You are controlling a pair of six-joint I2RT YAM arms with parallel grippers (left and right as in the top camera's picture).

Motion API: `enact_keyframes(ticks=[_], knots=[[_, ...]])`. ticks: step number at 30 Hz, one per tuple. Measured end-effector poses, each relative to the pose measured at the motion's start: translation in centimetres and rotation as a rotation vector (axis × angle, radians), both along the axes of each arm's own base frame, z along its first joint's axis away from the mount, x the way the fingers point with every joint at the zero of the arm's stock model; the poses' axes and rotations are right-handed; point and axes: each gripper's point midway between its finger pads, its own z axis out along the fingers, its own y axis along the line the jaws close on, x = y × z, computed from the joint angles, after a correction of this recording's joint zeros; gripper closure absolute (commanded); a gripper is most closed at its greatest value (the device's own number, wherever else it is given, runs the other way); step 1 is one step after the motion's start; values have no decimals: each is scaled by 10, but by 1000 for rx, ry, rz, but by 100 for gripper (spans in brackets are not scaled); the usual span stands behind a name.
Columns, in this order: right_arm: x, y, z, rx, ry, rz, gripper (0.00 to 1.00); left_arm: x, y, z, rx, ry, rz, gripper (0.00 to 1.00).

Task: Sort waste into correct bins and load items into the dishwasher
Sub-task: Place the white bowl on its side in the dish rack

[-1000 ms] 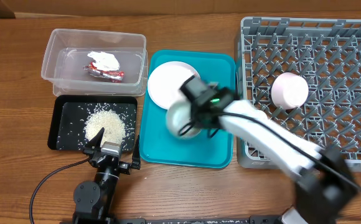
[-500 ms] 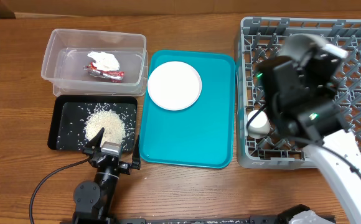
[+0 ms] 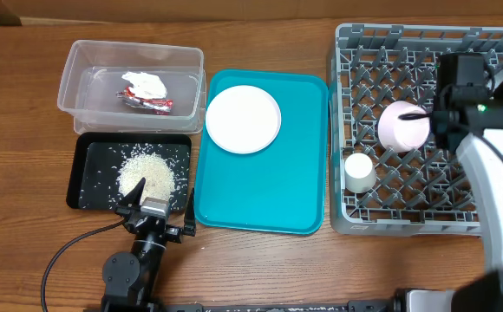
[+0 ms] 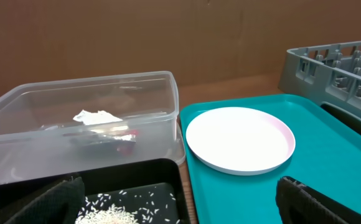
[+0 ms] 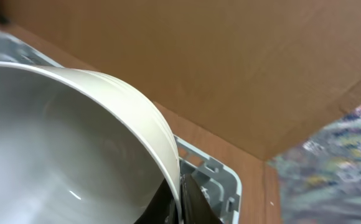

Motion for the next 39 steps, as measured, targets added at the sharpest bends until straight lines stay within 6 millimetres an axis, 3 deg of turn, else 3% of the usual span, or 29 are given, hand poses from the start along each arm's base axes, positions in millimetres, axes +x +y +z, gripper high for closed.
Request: enact_keyframes(ticks=[8,15,21,22,23,30,34,39], knots=[[2,-34,-51,36,137,-95,96,0,0,0,0,0,0,0],[28,-24,-95,72,267,-25,96,0,0,0,0,0,0,0],[43,0,-99,76,302,61,87,0,0,0,0,0,0,0],[44,4,-101,84,315,76,87,0,0,0,0,0,0,0],[45,8,-103,88,332,90,96,0,0,0,0,0,0,0],[51,24,-100,55,349,129,96,0,0,0,0,0,0,0],[48,14,-96,40,341,101,96,0,0,0,0,0,0,0],[31,-20,-93,33,336,-1,96,0,0,0,0,0,0,0]])
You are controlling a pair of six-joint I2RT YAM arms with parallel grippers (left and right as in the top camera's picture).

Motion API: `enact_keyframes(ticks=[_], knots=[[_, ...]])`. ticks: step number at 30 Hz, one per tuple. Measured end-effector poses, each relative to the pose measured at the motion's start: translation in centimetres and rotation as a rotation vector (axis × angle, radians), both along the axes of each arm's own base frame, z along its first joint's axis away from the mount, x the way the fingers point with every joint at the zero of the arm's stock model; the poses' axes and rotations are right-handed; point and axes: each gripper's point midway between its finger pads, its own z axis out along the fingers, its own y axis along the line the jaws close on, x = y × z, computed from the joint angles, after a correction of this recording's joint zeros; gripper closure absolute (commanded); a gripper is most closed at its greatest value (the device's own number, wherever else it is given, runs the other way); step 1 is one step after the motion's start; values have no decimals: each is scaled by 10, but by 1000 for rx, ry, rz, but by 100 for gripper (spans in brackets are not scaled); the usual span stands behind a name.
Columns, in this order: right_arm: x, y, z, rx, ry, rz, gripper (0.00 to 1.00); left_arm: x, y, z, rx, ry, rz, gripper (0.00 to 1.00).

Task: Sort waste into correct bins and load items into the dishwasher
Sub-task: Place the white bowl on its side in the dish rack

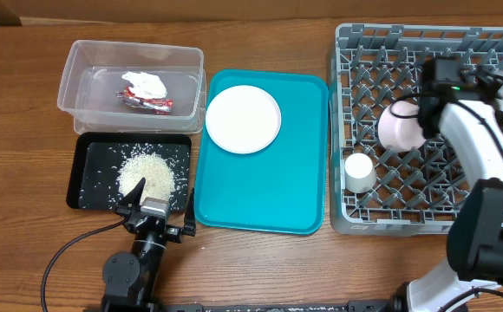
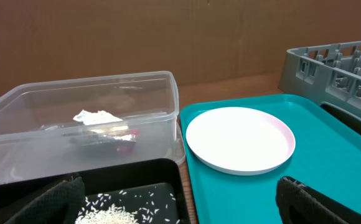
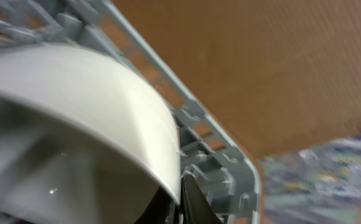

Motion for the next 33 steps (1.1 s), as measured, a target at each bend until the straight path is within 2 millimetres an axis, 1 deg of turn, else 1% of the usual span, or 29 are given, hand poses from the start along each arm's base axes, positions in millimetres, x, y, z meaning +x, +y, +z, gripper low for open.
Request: enact_keyframes(ticks=[4,6,9,12,14,15,17,18,20,21,24,27,30,33], knots=[[-15,-25,-1,4,-5,-72,96,0,0,0,0,0,0,0],[-16,-27,-3,20,-6,-77,96,0,0,0,0,0,0,0],[-13,-22,-7,43,-1,-59,96,0,0,0,0,0,0,0],[-5,-10,-7,45,-1,-21,96,0,0,0,0,0,0,0],[3,2,-8,53,1,16,96,0,0,0,0,0,0,0],[9,12,-11,67,2,46,96,0,0,0,0,0,0,0],[13,25,-13,78,22,83,91,0,0,0,0,0,0,0],[13,27,-13,80,34,89,87,0,0,0,0,0,0,0],[12,30,-16,98,49,97,78,0,0,0,0,0,0,0],[11,32,-19,109,54,100,69,0,0,0,0,0,0,0],[7,37,-23,132,92,110,66,0,0,0,0,0,0,0],[5,47,-26,147,105,120,64,0,0,0,0,0,0,0],[8,64,-26,159,102,153,59,0,0,0,0,0,0,0],[16,89,-20,186,69,216,48,0,0,0,0,0,0,0]])
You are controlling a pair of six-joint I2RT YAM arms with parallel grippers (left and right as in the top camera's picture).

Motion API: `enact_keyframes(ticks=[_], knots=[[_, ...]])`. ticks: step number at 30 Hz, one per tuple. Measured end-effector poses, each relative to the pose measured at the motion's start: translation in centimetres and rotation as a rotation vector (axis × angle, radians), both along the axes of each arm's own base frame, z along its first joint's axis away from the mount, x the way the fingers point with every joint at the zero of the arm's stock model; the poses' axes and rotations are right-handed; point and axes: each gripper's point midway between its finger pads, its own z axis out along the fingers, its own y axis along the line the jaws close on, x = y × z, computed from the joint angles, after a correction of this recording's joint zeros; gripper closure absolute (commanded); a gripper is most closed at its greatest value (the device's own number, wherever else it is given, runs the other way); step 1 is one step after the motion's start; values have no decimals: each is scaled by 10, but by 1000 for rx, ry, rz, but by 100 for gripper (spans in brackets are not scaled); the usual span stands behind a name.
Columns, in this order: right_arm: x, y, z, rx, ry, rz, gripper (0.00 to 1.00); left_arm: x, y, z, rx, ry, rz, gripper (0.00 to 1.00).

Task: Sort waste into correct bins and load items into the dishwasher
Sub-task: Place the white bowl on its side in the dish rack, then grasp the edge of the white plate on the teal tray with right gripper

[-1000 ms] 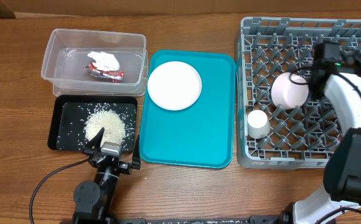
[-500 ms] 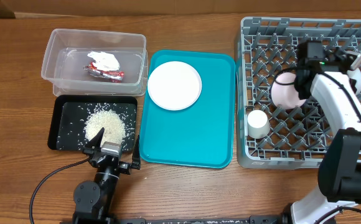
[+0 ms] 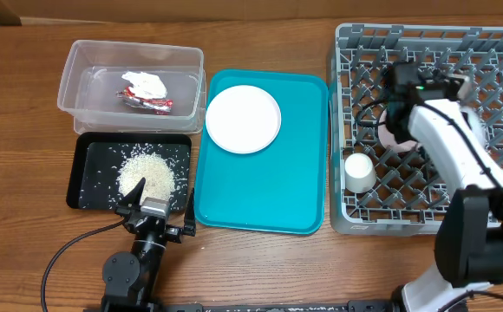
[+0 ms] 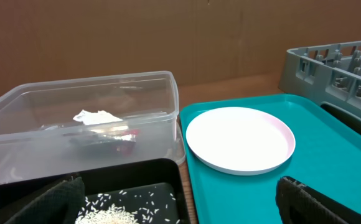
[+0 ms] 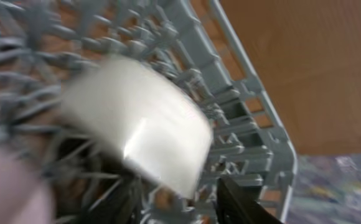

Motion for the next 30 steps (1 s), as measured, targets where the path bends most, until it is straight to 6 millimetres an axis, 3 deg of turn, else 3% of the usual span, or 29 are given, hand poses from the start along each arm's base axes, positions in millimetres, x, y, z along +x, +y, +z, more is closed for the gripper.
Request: enact_keyframes(ticks=[9,13,18,20,22,26,30], knots=[[13,93,66,313,-265,230,46,0,0,0,0,0,0,0],[10,156,68,570,-262,391,46,0,0,0,0,0,0,0],[12,246,47,910,-187,575,38,0,0,0,0,0,0,0],[13,276,32,999,-150,620,38,0,0,0,0,0,0,0],[14,306,5,1069,-83,641,39,0,0,0,0,0,0,0],[29,334,-40,1119,-34,650,45,0,0,0,0,0,0,0],[49,342,-86,1103,-24,630,45,0,0,0,0,0,0,0]])
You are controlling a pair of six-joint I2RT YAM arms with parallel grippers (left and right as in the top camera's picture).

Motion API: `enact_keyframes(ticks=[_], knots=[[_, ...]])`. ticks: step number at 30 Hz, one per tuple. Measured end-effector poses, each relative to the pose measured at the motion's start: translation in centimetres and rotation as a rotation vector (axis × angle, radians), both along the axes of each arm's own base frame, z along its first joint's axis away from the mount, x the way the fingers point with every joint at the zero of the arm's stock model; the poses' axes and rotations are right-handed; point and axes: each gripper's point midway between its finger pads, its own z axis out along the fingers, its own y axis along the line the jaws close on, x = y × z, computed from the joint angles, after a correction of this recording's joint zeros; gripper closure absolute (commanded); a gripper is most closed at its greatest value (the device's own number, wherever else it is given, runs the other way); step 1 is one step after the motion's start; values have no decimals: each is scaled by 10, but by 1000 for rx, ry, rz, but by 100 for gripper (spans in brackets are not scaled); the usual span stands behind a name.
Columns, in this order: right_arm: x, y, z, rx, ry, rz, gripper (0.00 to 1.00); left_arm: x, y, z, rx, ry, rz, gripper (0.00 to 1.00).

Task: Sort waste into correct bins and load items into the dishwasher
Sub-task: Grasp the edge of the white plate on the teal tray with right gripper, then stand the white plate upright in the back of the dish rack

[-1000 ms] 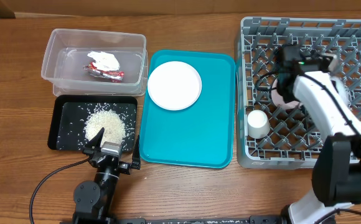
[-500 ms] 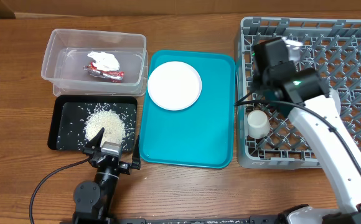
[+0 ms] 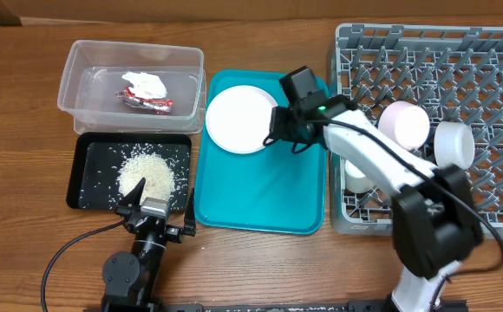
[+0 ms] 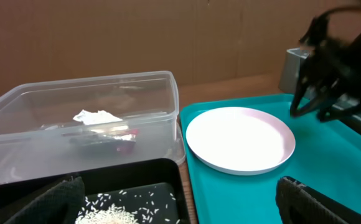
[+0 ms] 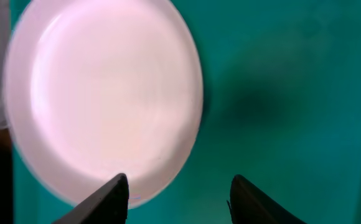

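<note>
A white plate (image 3: 243,120) lies at the far left of the teal tray (image 3: 269,195). My right gripper (image 3: 279,121) hangs open just off the plate's right rim. In the right wrist view the plate (image 5: 106,106) fills the left half, with both fingertips (image 5: 109,198) spread below it and nothing between them. The grey dish rack (image 3: 494,52) holds a pink bowl (image 3: 405,121), a white cup on its side (image 3: 454,143) and another white cup (image 3: 353,172) partly under the arm. My left gripper (image 3: 152,208) rests open at the near edge.
A clear bin (image 3: 130,78) with a wrapper and crumpled paper stands at the far left. In front of it lies a black tray of rice (image 3: 91,160). In the left wrist view the right arm (image 4: 336,68) looms over the tray's far right.
My right gripper has left the dish rack and now hangs open over the teal tray at the plate's right rim. The left arm has not moved.
My right gripper was shut on the rim of a pale bowl over the rack, and still held it lower among the rack's pegs. Then it stood open with the bowl left in the rack. Now it is over the tray beside the plate.
</note>
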Motion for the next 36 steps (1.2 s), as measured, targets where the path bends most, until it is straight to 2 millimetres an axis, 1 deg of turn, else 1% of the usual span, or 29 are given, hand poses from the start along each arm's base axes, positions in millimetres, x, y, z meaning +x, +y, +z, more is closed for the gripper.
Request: enact_keyframes(ticks=[2,6,7,9,11,12,14,18,20,24,27,29,31,33,34,35,36], knots=[[8,-1,-18,-28,-5,-12,45,0,0,0,0,0,0,0],[15,-3,-42,-57,-1,-27,61,0,0,0,0,0,0,0],[15,-3,-47,-62,5,-29,62,0,0,0,0,0,0,0],[15,-5,-58,-77,17,-31,73,0,0,0,0,0,0,0],[16,-5,-59,-80,13,-36,83,0,0,0,0,0,0,0],[15,-5,-59,-84,17,-37,85,0,0,0,0,0,0,0],[13,-9,-61,-104,24,-38,96,0,0,0,0,0,0,0],[10,-14,-59,-128,44,-56,96,0,0,0,0,0,0,0],[5,-18,-60,-143,66,-58,96,0,0,0,0,0,0,0],[-3,-23,-51,-165,85,-46,96,0,0,0,0,0,0,0],[-5,-27,-29,-187,48,-40,96,0,0,0,0,0,0,0],[-2,-33,3,-206,-27,-53,96,0,0,0,0,0,0,0],[1,-44,49,-225,-141,-85,96,0,0,0,0,0,0,0],[1,-61,96,-253,-258,-138,96,0,0,0,0,0,0,0],[0,-74,123,-277,-324,-180,96,0,0,0,0,0,0,0],[-3,-92,152,-316,-400,-237,96,0,0,0,0,0,0,0],[-5,-102,168,-342,-443,-271,96,0,0,0,0,0,0,0]])
